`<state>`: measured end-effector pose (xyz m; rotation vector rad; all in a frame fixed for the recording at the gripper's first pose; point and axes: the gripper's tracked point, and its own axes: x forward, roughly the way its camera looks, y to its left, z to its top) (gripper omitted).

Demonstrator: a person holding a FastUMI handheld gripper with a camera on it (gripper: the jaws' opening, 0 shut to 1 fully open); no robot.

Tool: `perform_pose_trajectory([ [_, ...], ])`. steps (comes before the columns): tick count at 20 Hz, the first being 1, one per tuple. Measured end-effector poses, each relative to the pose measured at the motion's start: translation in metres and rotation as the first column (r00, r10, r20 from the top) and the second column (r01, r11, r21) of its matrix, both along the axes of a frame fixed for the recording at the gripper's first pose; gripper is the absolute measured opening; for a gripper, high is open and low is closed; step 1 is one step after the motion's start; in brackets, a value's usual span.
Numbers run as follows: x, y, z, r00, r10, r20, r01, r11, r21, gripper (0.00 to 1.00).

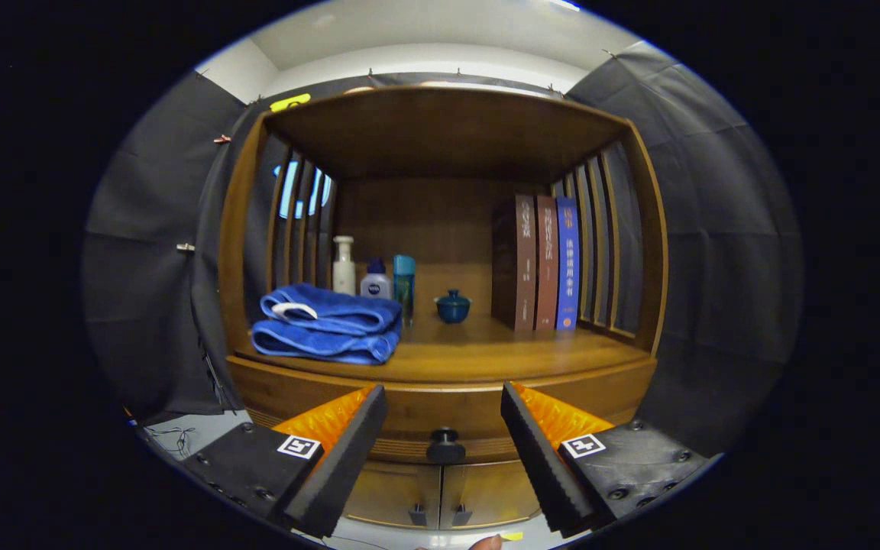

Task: Pull open the drawer, take out the items inside it, and place them on the countertop above the cabinet.

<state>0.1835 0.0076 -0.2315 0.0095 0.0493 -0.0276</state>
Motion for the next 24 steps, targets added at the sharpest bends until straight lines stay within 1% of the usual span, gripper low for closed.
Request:
perform_pose_trajectory([
  [3,0.027,0.0,-0.041,0.998,0.005,-0.056,-0.004,1.0,0.023,0.99],
  [5,0.044,-0.006,-0.064,0.997,0.004,-0.074,-0.003,1.0,0.01,0.99],
  [8,0.061,-0.006,-0.089,0.993,0.007,-0.122,-0.006,1.0,0.012,0.99],
  [9,0.066,-0.006,-0.091,0.992,0.006,-0.128,-0.004,1.0,0.015,0.92],
  [10,0.064,0.001,-0.093,0.99,0.027,-0.139,-0.023,0.999,0.029,0.79],
  [12,0.064,-0.001,-0.092,0.992,0.015,-0.127,-0.015,1.0,0.003,0.53],
  [14,0.066,-0.002,-0.092,0.991,0.002,-0.133,-0.005,1.0,-0.025,0.45],
  [15,0.062,-0.003,-0.092,0.989,-0.004,-0.15,0.001,1.0,-0.02,0.39],
  [16,0.062,-0.003,-0.095,0.987,-0.009,-0.16,0.011,1.0,0.008,0.39],
  [17,0.061,-0.003,-0.093,0.986,-0.01,-0.169,0.014,1.0,0.019,0.33],
  [20,0.048,-0.003,-0.092,0.985,-0.011,-0.174,0.015,1.0,0.022,0.33],
  [24,0.017,-0.003,-0.091,0.984,-0.009,-0.179,0.018,0.999,0.048,0.32],
])
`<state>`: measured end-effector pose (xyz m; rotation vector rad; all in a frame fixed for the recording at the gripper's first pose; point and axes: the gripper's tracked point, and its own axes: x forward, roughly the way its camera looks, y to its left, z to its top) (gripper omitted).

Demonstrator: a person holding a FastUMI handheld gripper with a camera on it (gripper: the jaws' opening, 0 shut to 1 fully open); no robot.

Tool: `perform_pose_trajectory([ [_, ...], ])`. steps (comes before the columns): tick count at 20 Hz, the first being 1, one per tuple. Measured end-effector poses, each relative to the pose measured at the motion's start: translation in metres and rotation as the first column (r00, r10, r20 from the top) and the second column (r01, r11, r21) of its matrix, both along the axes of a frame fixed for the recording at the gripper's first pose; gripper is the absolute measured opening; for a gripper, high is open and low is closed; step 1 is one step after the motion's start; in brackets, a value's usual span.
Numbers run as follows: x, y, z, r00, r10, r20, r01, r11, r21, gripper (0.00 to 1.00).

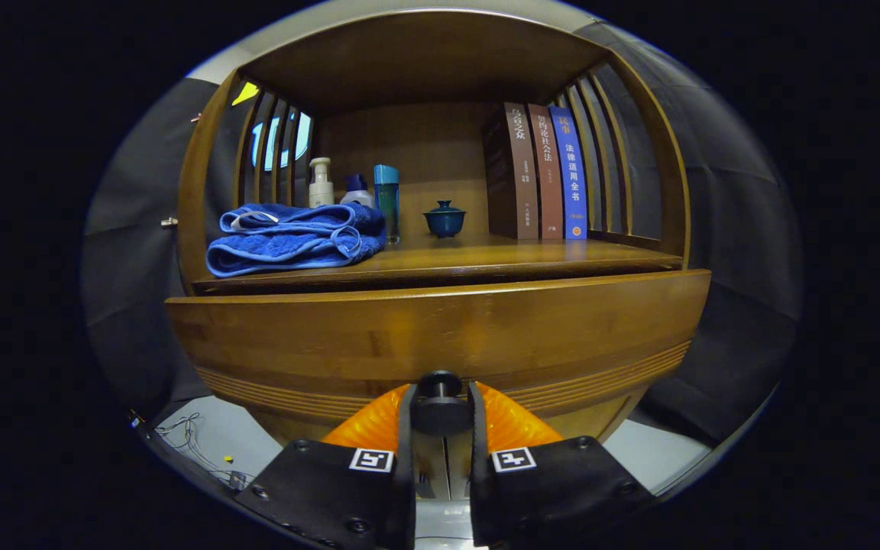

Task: Pull open the drawer, take out the items inside it, and place them on the countertop above the cabinet.

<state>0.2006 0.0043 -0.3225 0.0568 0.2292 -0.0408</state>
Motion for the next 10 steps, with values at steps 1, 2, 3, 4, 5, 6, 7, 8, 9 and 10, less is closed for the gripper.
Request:
perform_pose_trajectory([
  [1,-0.008,0.0,0.0,1.0,0.001,-0.002,-0.001,1.0,0.0,0.32],
  [2,-0.016,0.0,0.0,1.0,0.001,-0.002,-0.001,1.0,0.0,0.32],
  [3,-0.022,-0.001,0.0,1.0,0.0,-0.002,0.0,1.0,0.004,0.32],
  [4,-0.029,0.0,0.0,1.0,0.0,0.004,0.0,1.0,0.006,0.32],
  [5,-0.038,0.0,0.001,1.0,0.001,0.007,-0.001,1.0,0.003,0.32],
  [6,-0.044,0.0,0.001,1.0,0.002,0.011,-0.002,1.0,0.0,0.32],
  [7,-0.05,0.0,0.001,1.0,0.002,0.01,-0.002,1.0,0.0,0.32],
  [8,-0.055,0.0,0.002,1.0,0.005,0.01,-0.005,1.0,0.001,0.32],
  [9,-0.06,0.0,0.001,1.0,0.007,0.008,-0.007,1.0,0.001,0.32],
  [10,-0.064,0.0,0.002,1.0,0.01,0.007,-0.01,1.0,0.002,0.32],
])
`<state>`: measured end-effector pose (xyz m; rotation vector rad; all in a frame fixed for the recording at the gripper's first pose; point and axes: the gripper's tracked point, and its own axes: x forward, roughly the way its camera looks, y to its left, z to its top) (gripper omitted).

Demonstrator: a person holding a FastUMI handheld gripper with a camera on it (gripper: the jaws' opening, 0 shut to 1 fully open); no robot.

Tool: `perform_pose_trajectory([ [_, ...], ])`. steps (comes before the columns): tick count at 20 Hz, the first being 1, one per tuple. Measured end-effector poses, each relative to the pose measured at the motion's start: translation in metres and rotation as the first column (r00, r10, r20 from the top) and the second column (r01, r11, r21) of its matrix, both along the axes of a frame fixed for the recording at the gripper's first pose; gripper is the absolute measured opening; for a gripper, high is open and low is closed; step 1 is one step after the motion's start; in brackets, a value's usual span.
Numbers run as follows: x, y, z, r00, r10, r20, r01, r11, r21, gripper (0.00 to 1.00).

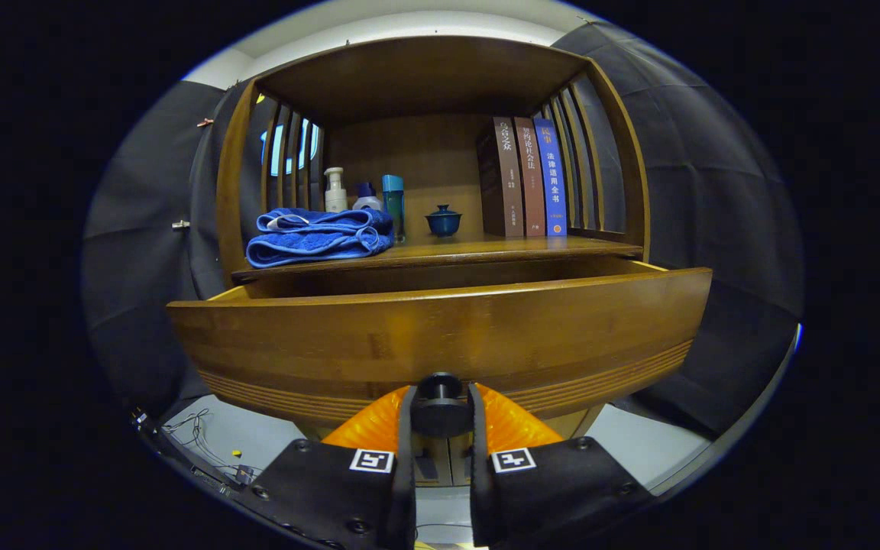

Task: Pull open the drawer, take out the items inside it, and place them on the countertop above the cabinet.

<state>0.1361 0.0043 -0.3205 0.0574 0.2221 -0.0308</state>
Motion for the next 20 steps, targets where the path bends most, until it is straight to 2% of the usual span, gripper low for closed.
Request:
perform_pose_trajectory([
  [10,-0.043,-0.001,0.0,1.0,0.008,-0.015,-0.008,1.0,0.009,0.32],
  [20,-0.055,-0.003,-0.012,0.999,0.013,-0.048,-0.013,1.0,-0.001,0.32],
])
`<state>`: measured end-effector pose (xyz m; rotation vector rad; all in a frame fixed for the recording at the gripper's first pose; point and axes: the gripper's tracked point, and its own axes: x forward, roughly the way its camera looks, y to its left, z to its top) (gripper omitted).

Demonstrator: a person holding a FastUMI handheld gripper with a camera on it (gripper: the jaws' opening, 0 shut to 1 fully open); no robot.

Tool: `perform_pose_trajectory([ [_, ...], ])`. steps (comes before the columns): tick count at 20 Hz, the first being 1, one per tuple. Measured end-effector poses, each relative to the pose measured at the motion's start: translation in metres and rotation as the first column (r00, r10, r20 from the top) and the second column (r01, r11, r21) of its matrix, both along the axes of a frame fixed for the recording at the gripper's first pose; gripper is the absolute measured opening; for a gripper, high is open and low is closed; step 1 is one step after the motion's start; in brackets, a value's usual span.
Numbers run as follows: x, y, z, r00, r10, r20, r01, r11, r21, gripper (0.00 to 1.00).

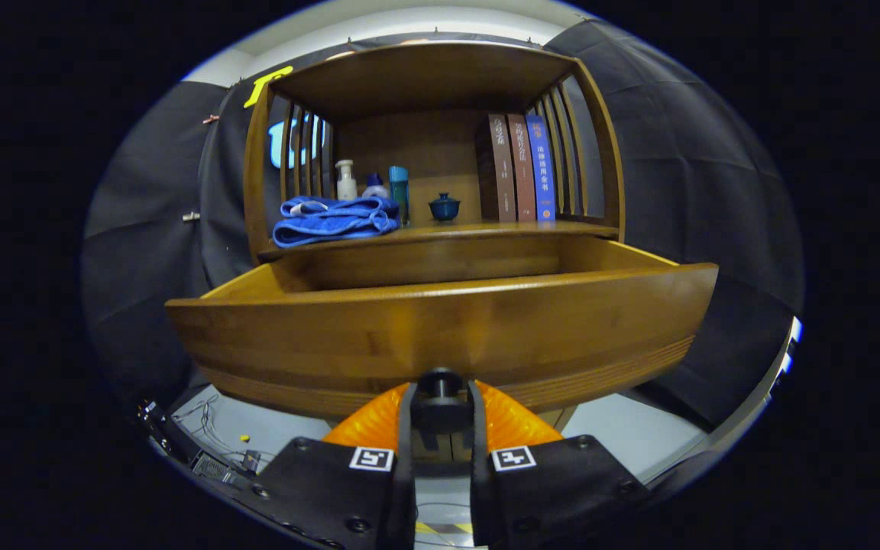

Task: Pull open the drawer, take out the items inside it, and place them on the countertop above the cabinet.

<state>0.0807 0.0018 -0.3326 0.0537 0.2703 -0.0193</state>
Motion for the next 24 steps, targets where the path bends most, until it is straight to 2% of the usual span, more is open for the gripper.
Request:
perform_pose_trajectory([
  [2,0.0,0.003,0.002,1.0,0.016,-0.007,-0.016,1.0,-0.018,0.33],
  [4,-0.007,0.005,0.009,0.999,0.043,-0.011,-0.043,0.999,-0.025,0.46],
  [7,-0.011,0.009,0.034,0.997,0.074,0.008,-0.074,0.996,-0.048,0.99],
  [10,-0.017,0.015,0.079,0.995,0.095,0.034,-0.094,0.995,-0.045,1.0],
  [12,-0.007,0.015,0.113,0.995,0.101,0.022,-0.1,0.994,-0.044,1.0],
  [17,0.051,0.021,0.144,0.965,0.173,-0.198,-0.18,0.984,-0.016,1.0],
  [20,0.093,0.028,0.139,0.919,0.197,-0.342,-0.212,0.977,-0.008,1.0],
  [24,0.139,0.026,0.093,0.812,0.178,-0.557,-0.221,0.975,-0.011,1.0],
])
